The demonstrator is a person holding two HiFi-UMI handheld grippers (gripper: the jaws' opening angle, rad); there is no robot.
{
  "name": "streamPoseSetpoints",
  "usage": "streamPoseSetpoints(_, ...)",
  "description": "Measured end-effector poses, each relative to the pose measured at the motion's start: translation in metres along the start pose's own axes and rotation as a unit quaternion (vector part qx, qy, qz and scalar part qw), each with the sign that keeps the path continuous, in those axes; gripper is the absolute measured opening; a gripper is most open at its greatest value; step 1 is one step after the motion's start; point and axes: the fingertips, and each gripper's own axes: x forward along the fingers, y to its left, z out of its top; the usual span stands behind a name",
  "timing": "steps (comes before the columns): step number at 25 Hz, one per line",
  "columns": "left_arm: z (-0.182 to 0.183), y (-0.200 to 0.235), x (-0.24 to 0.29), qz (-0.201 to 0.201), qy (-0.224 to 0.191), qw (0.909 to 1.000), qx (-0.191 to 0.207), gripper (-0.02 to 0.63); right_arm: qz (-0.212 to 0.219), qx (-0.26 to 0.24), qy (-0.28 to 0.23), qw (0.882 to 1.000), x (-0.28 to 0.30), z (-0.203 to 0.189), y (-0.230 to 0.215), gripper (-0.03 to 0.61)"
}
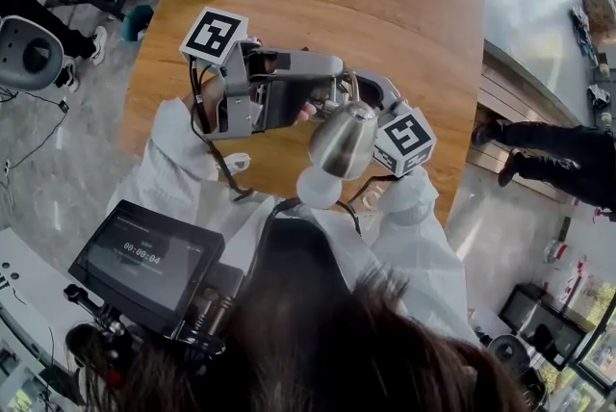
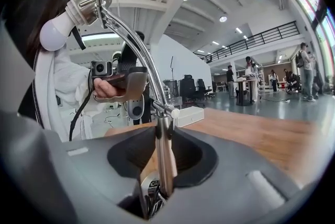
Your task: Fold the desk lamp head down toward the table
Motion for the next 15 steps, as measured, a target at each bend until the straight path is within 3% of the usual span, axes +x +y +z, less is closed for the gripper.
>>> streamPoseSetpoints(15,-0.0062,-0.0016,-0.0023,0.033,0.012,0.9976,0.06,0.188,0.018,0.039,0.004,0.999,0.0005,0.0012,-0.007,0.094)
